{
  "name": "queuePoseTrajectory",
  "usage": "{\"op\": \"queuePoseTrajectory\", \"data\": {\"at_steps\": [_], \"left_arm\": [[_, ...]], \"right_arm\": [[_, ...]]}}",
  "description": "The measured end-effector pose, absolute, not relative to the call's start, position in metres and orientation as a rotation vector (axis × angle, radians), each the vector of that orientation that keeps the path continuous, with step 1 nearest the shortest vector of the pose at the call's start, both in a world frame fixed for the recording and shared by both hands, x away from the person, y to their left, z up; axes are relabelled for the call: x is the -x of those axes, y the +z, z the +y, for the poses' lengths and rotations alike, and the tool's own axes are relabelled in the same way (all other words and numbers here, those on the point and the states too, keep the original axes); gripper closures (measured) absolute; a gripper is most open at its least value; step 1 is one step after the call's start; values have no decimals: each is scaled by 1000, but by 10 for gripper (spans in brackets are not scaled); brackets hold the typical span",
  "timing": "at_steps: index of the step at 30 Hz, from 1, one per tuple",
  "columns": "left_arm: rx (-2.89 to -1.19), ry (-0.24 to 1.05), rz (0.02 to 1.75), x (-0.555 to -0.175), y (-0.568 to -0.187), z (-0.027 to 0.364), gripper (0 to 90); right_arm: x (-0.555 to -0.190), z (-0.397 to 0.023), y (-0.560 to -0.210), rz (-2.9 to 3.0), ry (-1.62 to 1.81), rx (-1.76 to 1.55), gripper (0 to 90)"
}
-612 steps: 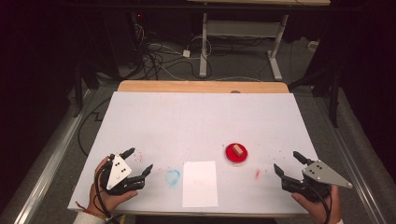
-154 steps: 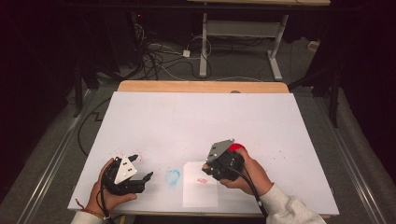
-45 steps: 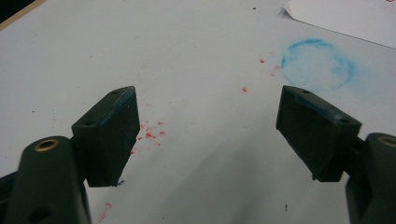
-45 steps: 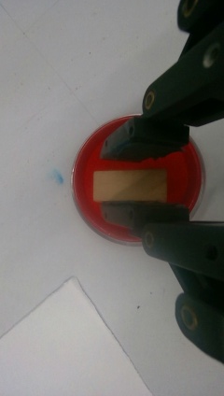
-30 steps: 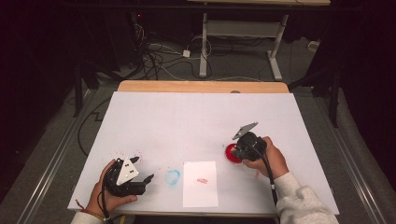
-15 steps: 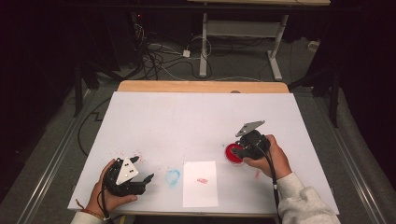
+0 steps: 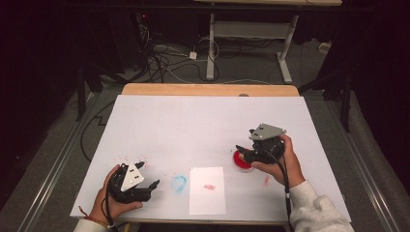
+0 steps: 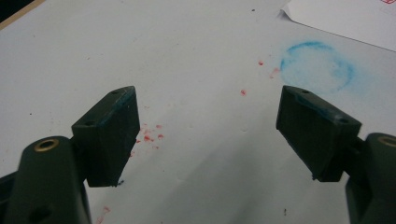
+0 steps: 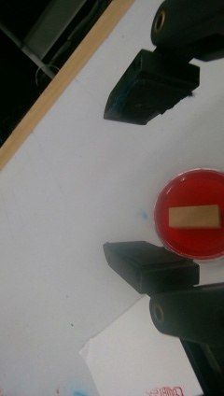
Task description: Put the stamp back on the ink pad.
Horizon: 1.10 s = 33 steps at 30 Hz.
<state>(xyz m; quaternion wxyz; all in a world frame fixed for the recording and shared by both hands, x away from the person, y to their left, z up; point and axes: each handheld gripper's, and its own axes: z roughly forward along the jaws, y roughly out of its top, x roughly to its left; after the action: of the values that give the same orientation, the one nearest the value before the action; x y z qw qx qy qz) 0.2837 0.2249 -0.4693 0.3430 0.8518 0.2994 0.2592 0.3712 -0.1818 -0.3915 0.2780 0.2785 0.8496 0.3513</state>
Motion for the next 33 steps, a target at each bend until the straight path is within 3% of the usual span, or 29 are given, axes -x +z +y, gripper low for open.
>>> {"op": "queuePoseTrajectory", "data": {"at_steps": [10, 33], "left_arm": [[-2210, 667, 793, -283, -469, 225, 210], [-2206, 686, 782, -284, -469, 225, 207]], "right_arm": [[-361, -186, -386, 2164, 992, -743, 206], [-332, -205, -375, 2094, 1049, -679, 204]]}}
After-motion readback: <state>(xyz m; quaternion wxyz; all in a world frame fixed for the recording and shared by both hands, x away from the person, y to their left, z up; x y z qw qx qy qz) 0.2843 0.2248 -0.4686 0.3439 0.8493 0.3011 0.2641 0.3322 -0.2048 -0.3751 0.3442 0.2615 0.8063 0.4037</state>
